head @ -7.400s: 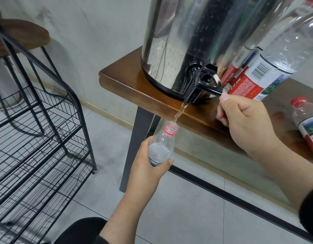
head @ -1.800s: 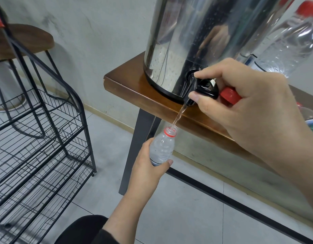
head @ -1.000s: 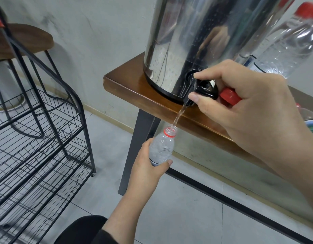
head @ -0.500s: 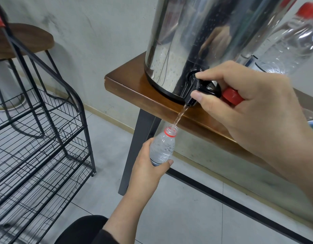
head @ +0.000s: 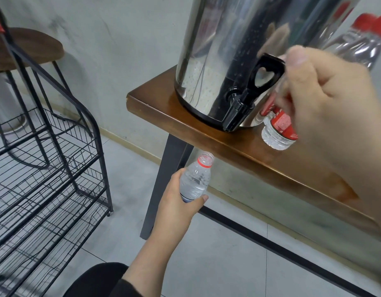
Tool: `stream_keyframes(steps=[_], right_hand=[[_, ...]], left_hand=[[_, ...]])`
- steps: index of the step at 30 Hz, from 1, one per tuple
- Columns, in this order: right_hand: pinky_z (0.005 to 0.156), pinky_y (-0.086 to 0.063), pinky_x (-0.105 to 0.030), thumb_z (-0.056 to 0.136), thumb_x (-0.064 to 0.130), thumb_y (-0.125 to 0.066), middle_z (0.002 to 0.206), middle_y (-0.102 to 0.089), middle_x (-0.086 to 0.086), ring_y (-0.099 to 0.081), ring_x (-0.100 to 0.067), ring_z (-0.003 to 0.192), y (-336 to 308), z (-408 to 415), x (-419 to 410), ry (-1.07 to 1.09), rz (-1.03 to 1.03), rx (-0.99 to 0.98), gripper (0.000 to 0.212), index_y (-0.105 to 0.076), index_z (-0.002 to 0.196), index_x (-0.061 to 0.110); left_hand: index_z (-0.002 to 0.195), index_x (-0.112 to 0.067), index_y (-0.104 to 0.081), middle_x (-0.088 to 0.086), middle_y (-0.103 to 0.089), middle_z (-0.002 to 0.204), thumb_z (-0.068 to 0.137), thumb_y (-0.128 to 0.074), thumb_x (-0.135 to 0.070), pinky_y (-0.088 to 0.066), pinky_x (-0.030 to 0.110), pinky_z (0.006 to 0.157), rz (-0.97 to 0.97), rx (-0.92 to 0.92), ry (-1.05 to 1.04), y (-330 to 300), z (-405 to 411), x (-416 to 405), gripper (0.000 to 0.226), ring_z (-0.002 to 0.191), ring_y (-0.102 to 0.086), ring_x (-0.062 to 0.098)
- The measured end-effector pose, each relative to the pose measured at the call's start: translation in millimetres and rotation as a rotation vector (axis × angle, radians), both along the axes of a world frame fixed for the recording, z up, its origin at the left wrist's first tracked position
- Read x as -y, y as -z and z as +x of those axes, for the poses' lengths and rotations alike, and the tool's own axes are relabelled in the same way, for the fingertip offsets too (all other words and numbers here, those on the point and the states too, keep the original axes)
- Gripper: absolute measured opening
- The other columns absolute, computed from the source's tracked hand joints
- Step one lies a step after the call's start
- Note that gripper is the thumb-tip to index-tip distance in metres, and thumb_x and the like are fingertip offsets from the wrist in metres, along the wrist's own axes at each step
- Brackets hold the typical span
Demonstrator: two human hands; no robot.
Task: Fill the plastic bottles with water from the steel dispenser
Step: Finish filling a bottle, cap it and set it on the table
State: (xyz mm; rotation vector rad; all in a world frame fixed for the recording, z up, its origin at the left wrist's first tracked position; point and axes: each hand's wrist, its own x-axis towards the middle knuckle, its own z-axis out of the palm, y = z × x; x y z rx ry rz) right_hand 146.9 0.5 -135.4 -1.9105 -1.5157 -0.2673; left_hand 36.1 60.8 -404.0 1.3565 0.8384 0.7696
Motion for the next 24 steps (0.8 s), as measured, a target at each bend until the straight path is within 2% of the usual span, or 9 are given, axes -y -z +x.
stream_keyframes(steps=[3, 6, 10, 12, 14, 16, 18, 22, 24], right_hand=[[0.053, -0.041, -0.041, 0.102, 0.047, -0.031, 0.065, -0.056, -0.001, -0.046, -0.015, 0.051, 13, 12, 19, 0.073, 0.045, -0.157, 0.039, -0.066, 0.094, 0.032], [0.052, -0.051, -0.055, 0.091, 0.045, -0.037, 0.072, -0.061, -0.001, -0.049, -0.023, 0.050, 28, 19, 42, 0.176, -0.015, -0.227, 0.028, -0.065, 0.096, 0.042], [0.053, -0.049, -0.041, 0.097, 0.034, -0.053, 0.070, -0.062, 0.002, -0.047, -0.021, 0.047, 45, 23, 64, 0.199, -0.033, -0.278, 0.016, -0.067, 0.097, 0.040], [0.054, -0.046, -0.035, 0.101, 0.025, -0.055, 0.065, -0.058, 0.003, -0.046, -0.016, 0.049, 50, 25, 71, 0.216, -0.014, -0.302, 0.019, -0.068, 0.096, 0.038], [0.052, -0.044, -0.032, 0.101, 0.027, -0.055, 0.060, -0.056, -0.001, -0.046, -0.019, 0.051, 53, 23, 76, 0.235, -0.008, -0.265, 0.018, -0.067, 0.093, 0.038], [0.051, -0.042, -0.025, 0.102, 0.027, -0.052, 0.060, -0.058, -0.003, -0.051, -0.023, 0.055, 53, 20, 80, 0.232, -0.022, -0.243, 0.020, -0.065, 0.093, 0.039], [0.049, -0.039, -0.014, 0.102, 0.024, -0.050, 0.061, -0.060, -0.002, -0.054, -0.017, 0.057, 52, 18, 83, 0.225, -0.021, -0.244, 0.024, -0.064, 0.093, 0.040], [0.054, -0.040, -0.011, 0.102, 0.021, -0.051, 0.063, -0.060, 0.000, -0.056, -0.012, 0.057, 49, 16, 87, 0.210, -0.017, -0.271, 0.023, -0.064, 0.093, 0.038], [0.054, -0.039, -0.011, 0.102, 0.020, -0.052, 0.063, -0.060, 0.000, -0.054, -0.010, 0.055, 51, 15, 89, 0.193, -0.034, -0.279, 0.021, -0.065, 0.095, 0.035]], left_hand=[[0.118, -0.064, -0.045, -0.026, -0.063, 0.113, 0.082, -0.085, -0.030, -0.058, 0.028, 0.077, 0.009, 0.008, 0.007, -2, -2, 0, 0.064, 0.101, -0.064, 0.008], [0.114, -0.067, -0.044, -0.027, -0.063, 0.113, 0.082, -0.085, -0.030, -0.056, 0.026, 0.075, 0.020, 0.013, 0.013, -2, -3, 2, 0.064, 0.098, -0.064, 0.007], [0.111, -0.069, -0.045, -0.028, -0.063, 0.112, 0.082, -0.086, -0.028, -0.058, 0.026, 0.077, 0.015, 0.009, 0.031, -5, -4, 9, 0.065, 0.096, -0.064, 0.003], [0.112, -0.064, -0.047, -0.027, -0.064, 0.111, 0.082, -0.086, -0.026, -0.055, 0.020, 0.081, 0.005, 0.013, 0.042, -7, -5, 13, 0.062, 0.099, -0.063, -0.002], [0.114, -0.060, -0.048, -0.027, -0.064, 0.112, 0.083, -0.085, -0.024, -0.052, 0.014, 0.081, 0.000, 0.014, 0.055, -8, -8, 17, 0.061, 0.103, -0.062, -0.007], [0.116, -0.061, -0.049, -0.022, -0.066, 0.113, 0.082, -0.085, -0.023, -0.053, 0.019, 0.079, -0.007, 0.003, 0.062, -7, -12, 19, 0.062, 0.097, -0.064, -0.001], [0.118, -0.060, -0.050, -0.017, -0.068, 0.109, 0.081, -0.084, -0.024, -0.051, 0.025, 0.073, -0.025, 0.003, 0.068, -7, -15, 22, 0.062, 0.084, -0.063, 0.005], [0.124, -0.055, -0.052, -0.012, -0.068, 0.096, 0.070, -0.081, -0.043, -0.048, 0.029, 0.070, -0.043, 0.015, 0.083, -12, -25, 30, 0.062, 0.076, -0.060, 0.013], [0.125, -0.055, -0.051, -0.012, -0.069, 0.099, 0.066, -0.079, -0.047, -0.049, 0.031, 0.071, -0.037, 0.000, 0.081, -12, -30, 33, 0.065, 0.078, -0.062, 0.013]])
